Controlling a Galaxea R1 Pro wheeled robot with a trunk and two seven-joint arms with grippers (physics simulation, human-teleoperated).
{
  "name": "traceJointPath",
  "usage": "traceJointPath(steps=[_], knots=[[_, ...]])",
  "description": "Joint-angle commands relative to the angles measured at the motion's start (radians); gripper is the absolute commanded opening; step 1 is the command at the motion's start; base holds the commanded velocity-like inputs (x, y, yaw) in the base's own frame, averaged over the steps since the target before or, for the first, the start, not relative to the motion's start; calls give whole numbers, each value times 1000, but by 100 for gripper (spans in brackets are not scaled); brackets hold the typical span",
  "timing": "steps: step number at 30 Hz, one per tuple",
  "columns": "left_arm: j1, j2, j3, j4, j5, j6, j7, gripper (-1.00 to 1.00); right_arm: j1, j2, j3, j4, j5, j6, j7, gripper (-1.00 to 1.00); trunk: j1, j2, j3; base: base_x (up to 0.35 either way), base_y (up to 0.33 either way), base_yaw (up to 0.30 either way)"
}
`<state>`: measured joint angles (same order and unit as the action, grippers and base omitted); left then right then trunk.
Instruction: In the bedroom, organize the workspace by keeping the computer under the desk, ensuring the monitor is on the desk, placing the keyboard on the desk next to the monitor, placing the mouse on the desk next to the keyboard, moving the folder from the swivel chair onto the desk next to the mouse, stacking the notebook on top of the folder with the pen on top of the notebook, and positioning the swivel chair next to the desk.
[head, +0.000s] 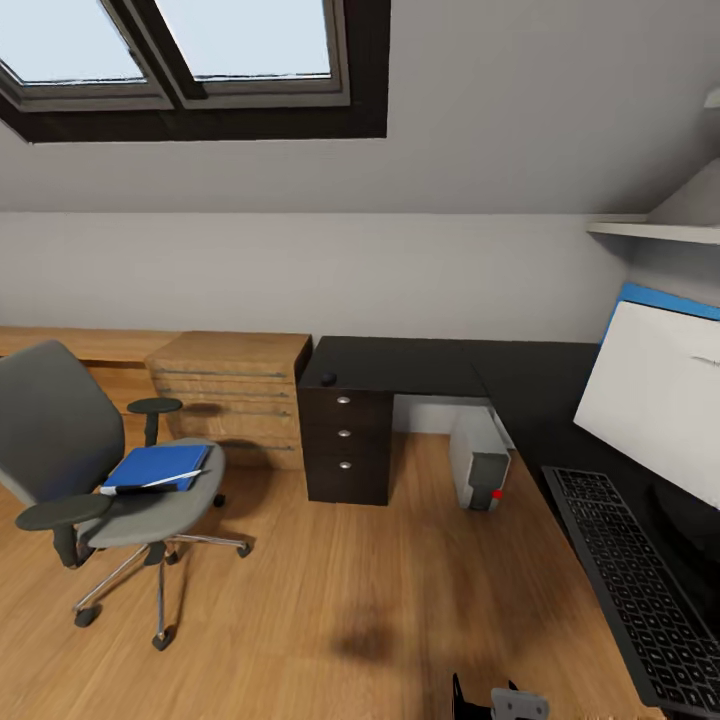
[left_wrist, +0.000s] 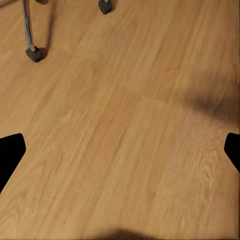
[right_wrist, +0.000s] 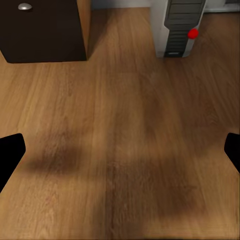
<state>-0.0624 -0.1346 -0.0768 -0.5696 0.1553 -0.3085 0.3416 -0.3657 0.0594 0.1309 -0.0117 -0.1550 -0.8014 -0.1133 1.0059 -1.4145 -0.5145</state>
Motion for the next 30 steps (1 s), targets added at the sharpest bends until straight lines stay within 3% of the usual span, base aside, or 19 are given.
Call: traceJointPath(steps=[1,14,25,30], knots=[[0,1,-8,0,10,-5,7,100,-1,0,9,1,-8,-2,-4,100,0,-1,-1,0,56,-254],[0,0,-9,0,10,-6,4,100,-1,0,10,1,-8,-2,-3,100,0,-1,-1,147,222,-257],[0,0,-9,0,10,-6,5,100,-1,0,10,1,-8,-2,-3,100,0,-1,-1,25,25,-254],[0,0,-9,0,10,-6,5,100,-1,2,10,1,-8,-4,-3,100,0,-1,-1,0,0,-31]])
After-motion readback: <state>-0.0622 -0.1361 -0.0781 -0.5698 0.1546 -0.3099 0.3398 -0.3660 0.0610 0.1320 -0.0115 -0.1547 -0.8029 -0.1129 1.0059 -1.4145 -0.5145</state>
